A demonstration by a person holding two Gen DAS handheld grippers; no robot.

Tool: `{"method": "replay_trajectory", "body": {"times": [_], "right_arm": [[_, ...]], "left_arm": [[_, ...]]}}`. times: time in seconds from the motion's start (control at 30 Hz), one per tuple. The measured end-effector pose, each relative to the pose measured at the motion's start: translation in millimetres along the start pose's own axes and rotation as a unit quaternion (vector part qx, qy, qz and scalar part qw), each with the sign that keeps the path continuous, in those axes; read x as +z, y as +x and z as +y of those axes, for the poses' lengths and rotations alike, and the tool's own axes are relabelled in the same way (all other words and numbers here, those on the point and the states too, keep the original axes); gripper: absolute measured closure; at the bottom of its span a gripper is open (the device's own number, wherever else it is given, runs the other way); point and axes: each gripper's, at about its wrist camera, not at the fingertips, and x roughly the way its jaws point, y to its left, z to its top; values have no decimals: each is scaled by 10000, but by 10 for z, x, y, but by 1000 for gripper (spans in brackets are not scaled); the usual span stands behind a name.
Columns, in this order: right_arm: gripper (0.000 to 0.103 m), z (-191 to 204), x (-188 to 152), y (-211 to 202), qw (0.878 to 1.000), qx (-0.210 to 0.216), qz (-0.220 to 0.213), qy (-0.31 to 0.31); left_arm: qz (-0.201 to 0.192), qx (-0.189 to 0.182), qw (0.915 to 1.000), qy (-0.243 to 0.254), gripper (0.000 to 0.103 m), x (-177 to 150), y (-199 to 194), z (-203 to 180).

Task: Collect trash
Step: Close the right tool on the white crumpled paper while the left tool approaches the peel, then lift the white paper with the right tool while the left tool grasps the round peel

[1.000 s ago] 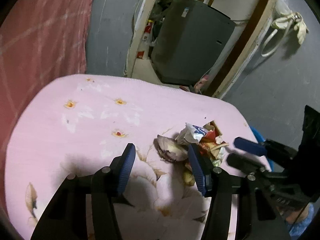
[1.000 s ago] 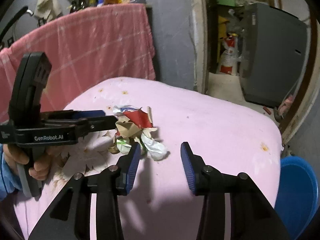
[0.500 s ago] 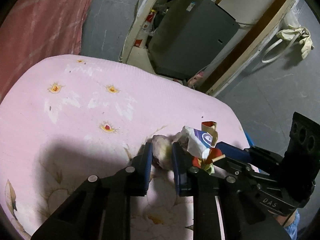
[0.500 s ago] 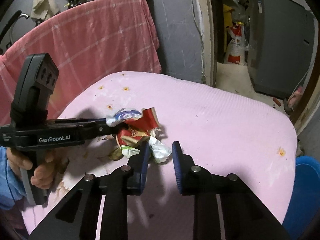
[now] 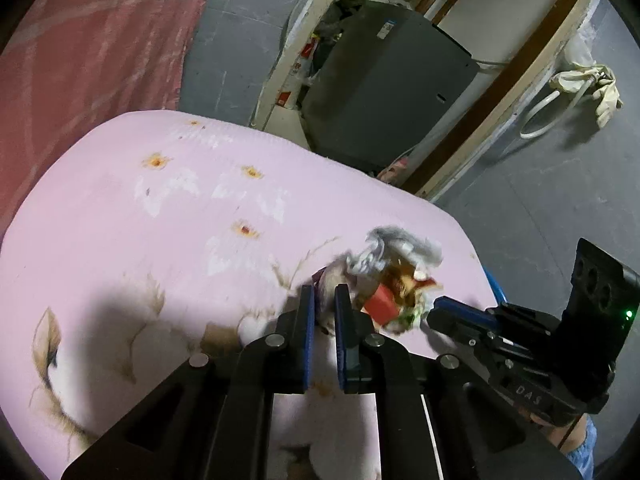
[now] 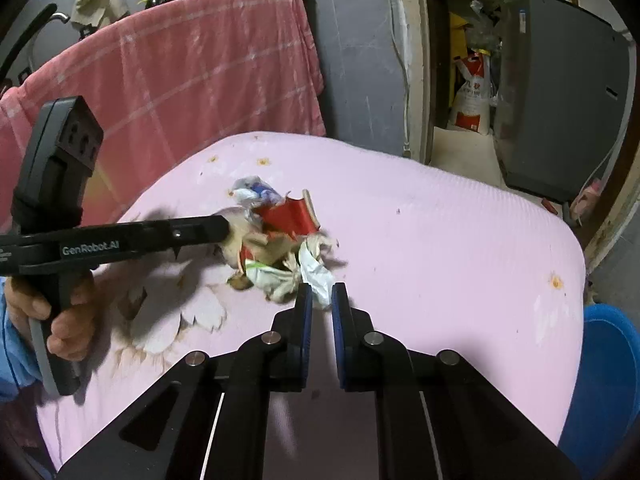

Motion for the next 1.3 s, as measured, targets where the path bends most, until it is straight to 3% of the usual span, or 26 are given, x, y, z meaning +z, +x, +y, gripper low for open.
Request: {"method": "replay_trajectory", "body": {"times": [0.23,0.3,0.33,0.37,0.6,0.7,0.8,0.97,1.07,1.3], "right_arm": [[93,-26,-42,-55,9998,-45,-79,151],[83,-51,-21,-53,9997,-70,-95,217],[69,-62,-7,-53,9996,-99,-113,236],[66,-67,1,-55,9996,-101,-126,245],[66,-26,179,130,9997,-209,89,34],[79,-47,203,173,9999,-16,114,90],[81,-66,191,192,9995,190,167,184],[93,-21,149,177,9988,404,192,191],[97,63,114,119,9993,335,126,78],[98,196,-92,-220,9987,-69,-510,16]], "left_arm": [[-145,85,9998,-120,97,-139,-139,46],[-169,107,9997,-145,97,-156,-155,66],[-176,114,9997,-160,97,-165,-159,74],[-183,117,9996,-175,97,-175,-158,84],[-265,131,9995,-134,97,-219,-162,75],[-280,125,9995,-120,97,-248,-175,71],[-285,124,9994,-142,97,-254,-180,78],[-337,135,9992,-154,97,-275,-193,53],[-363,71,9991,-203,97,-282,-208,58],[-691,22,9975,-161,98,-361,-391,-14]]}}
